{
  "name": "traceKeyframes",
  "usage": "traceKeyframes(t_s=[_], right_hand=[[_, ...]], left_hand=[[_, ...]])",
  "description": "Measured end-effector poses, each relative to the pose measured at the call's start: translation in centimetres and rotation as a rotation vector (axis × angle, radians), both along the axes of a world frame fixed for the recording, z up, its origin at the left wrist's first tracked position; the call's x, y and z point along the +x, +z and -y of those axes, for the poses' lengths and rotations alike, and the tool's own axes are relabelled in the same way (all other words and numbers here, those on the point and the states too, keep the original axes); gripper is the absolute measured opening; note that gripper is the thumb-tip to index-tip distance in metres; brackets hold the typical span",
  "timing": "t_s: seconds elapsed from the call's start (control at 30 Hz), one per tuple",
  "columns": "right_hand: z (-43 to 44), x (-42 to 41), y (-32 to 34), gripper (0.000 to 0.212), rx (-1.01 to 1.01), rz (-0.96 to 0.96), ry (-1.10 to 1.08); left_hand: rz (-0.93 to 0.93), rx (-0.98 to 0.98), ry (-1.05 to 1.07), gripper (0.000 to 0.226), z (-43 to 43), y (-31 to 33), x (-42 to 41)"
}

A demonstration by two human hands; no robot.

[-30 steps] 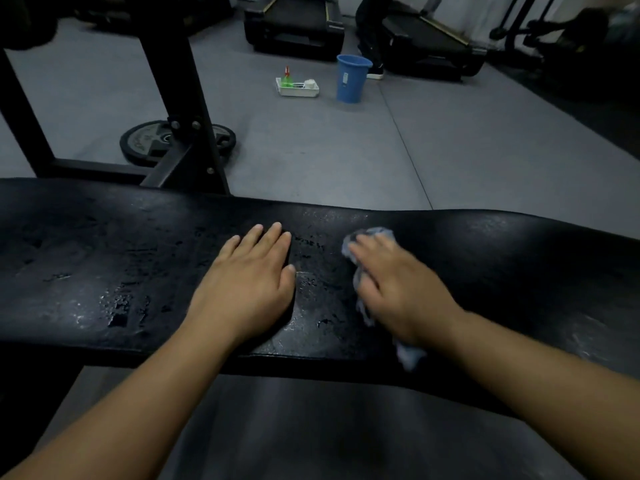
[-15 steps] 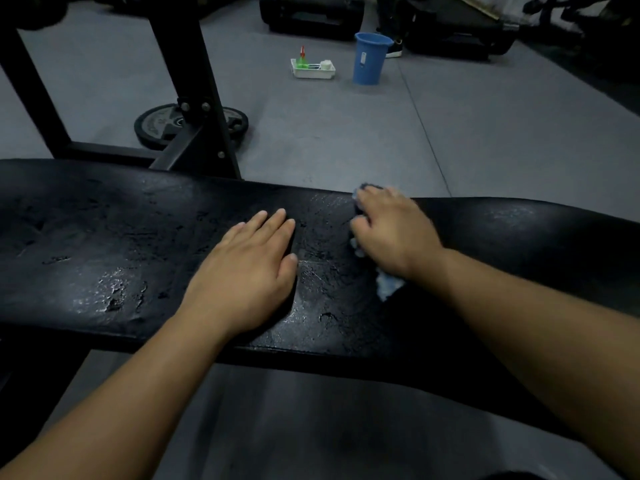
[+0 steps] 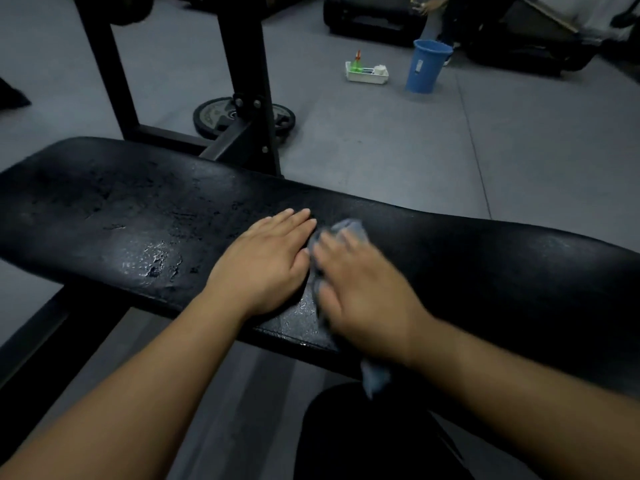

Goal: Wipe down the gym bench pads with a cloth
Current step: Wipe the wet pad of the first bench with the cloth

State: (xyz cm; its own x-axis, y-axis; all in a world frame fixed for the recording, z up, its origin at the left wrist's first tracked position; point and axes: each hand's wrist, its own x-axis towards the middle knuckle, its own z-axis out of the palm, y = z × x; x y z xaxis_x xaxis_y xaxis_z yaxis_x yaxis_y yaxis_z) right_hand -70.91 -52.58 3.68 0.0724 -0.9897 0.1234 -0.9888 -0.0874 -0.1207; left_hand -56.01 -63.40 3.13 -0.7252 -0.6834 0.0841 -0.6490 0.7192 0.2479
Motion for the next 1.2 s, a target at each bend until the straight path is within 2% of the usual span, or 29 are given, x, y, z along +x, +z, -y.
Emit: traceKeyframes(t_s=[0.1, 0.2, 0.27, 0.3, 0.4, 0.47, 0.57, 0.67, 0.77, 0.83, 0.9, 0.97, 1.03, 1.07, 1.2], right_hand=[[-6.1, -1.1, 0.3, 0.059, 0.032, 0.011, 0.15], [-2.2, -4.7, 0.1, 0.058, -0.019, 0.02, -0.036], [1.3, -3.5, 0.1, 0.061, -0.019, 0.013, -0.189], [1.8, -2.2, -0.1, 0.062, -0.025, -0.002, -0.182], [-2.2, -0.5, -0.1, 0.064, 0.032, -0.003, 0.108], [-3.7, -3.2, 0.6, 0.063, 0.046, 0.05, 0.209], [1.4, -8.1, 0.7, 0.06, 0.007, 0.054, 0.027], [6.0, -6.7, 0.1, 0.062, 0.002, 0.053, -0.07], [3.0, -4.2, 0.1, 0.059, 0.016, 0.039, 0.253], [0.3, -6.0, 1.1, 0.06, 0.089, 0.082, 0.446], [1.9, -8.9, 0.8, 0.059, 0.082, 0.079, 0.391], [6.3, -10.3, 0.4, 0.055, 0.039, 0.075, 0.174], [8.7, -8.1, 0.3, 0.059, 0.031, 0.06, 0.012], [8.6, -6.4, -0.1, 0.064, 0.014, 0.044, 0.021], [0.7, -3.4, 0.8, 0.069, 0.075, 0.089, 0.422]], left_hand=[[0.006, 0.004, 0.006, 0.069, -0.1, 0.1, 0.0], [0.012, 0.002, 0.017, 0.068, -0.2, 0.1, 0.0], [0.017, 0.001, 0.029, 0.068, -0.4, 0.1, -0.1], [0.017, 0.001, 0.035, 0.068, -0.5, 0.0, -0.1], [0.021, 0.004, 0.05, 0.074, -0.5, 0.0, 0.1], [0.04, 0.009, 0.054, 0.078, -0.6, 0.1, 0.1], [0.057, 0.018, 0.082, 0.078, -1.0, 0.4, 0.0], [0.058, 0.017, 0.117, 0.076, -1.4, 0.7, -0.2], [0.023, 0.03, 0.168, 0.077, -1.6, 0.7, -0.2], [0.013, 0.027, 0.185, 0.076, -1.7, 0.8, -0.2], [0.021, 0.018, 0.208, 0.07, -1.6, 0.7, -0.2], [0.023, 0.015, 0.217, 0.066, -1.7, 0.6, -0.3], [0.017, 0.028, 0.209, 0.065, -1.6, 0.7, -0.3], [0.018, 0.036, 0.199, 0.066, -1.4, 0.9, -0.2], [0.087, -0.005, 0.098, 0.073, 0.8, 1.4, 1.2]])
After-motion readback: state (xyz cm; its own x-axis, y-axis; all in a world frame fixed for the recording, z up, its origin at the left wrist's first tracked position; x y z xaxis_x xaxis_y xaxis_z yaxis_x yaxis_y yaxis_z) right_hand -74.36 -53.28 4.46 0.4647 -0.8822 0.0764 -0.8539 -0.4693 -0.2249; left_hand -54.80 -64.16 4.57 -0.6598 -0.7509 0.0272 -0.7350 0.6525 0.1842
